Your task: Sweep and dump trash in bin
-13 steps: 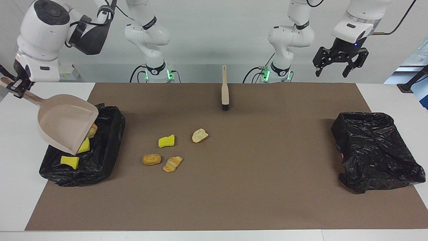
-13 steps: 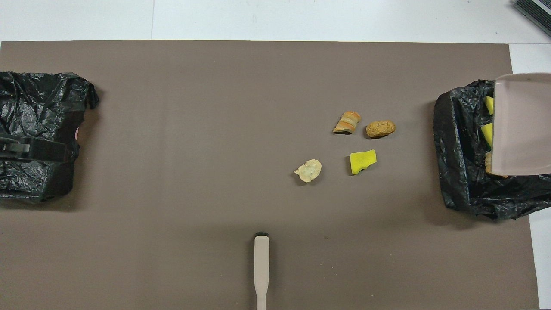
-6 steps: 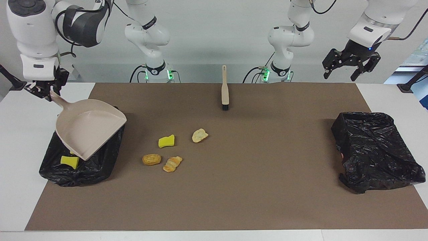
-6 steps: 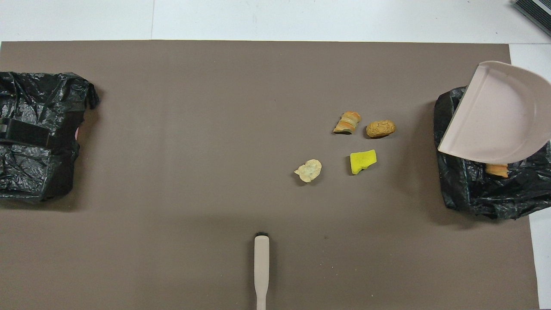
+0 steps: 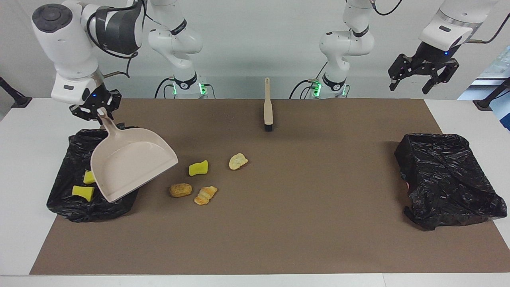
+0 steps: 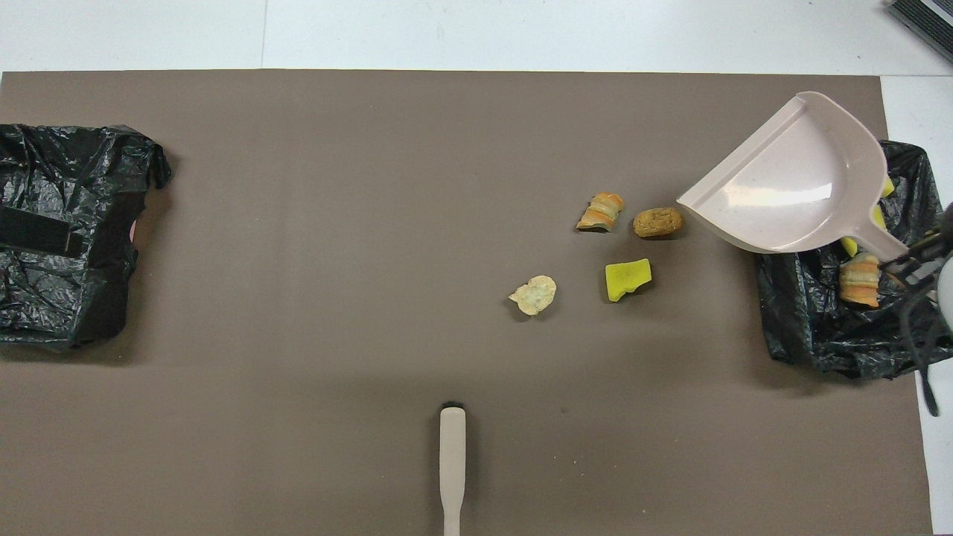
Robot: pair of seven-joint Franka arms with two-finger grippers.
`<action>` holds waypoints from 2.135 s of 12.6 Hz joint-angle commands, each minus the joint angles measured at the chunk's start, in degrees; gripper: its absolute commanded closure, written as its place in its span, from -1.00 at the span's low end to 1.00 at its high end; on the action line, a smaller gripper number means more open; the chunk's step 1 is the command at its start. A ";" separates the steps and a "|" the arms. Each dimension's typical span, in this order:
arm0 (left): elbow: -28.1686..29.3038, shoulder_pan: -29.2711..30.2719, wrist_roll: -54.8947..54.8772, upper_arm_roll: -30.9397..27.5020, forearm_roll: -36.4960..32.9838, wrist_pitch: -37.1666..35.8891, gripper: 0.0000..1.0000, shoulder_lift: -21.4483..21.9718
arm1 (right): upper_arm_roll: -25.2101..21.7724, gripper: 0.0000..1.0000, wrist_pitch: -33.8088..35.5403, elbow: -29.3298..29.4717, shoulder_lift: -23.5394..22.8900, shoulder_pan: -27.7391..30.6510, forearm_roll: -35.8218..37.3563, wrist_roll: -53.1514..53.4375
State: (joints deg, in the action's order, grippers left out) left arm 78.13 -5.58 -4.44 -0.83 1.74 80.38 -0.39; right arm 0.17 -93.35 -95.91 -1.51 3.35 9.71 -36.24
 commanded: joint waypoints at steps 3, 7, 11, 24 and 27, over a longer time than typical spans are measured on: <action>-0.97 0.92 -0.57 0.66 0.19 -1.19 -1.00 -0.14 | -0.08 1.00 -0.68 -0.25 -2.43 -7.46 -6.54 19.41; -0.97 0.92 -0.48 0.66 0.28 -1.10 -1.00 -0.05 | -0.08 1.00 -4.98 0.54 -6.91 -15.64 -10.57 36.55; -0.79 0.92 -0.66 0.57 0.37 -1.54 -1.00 0.21 | -0.08 1.00 -9.56 4.40 -14.54 -23.64 -14.09 50.27; -0.26 0.83 -0.75 0.66 0.37 -1.54 -1.00 0.56 | 0.01 -0.82 -24.16 17.51 -34.70 -36.05 -13.75 71.31; -0.17 0.83 -0.75 0.66 0.37 -1.54 -1.00 0.56 | 0.01 -1.00 -23.72 17.07 -32.51 -36.66 -14.01 71.48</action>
State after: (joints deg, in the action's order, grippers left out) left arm 78.13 -5.54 -4.44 -0.66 1.74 79.93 -0.27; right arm 0.29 -117.70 -79.10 -35.41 -32.84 -3.43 34.13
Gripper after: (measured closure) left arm 0.000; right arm 0.374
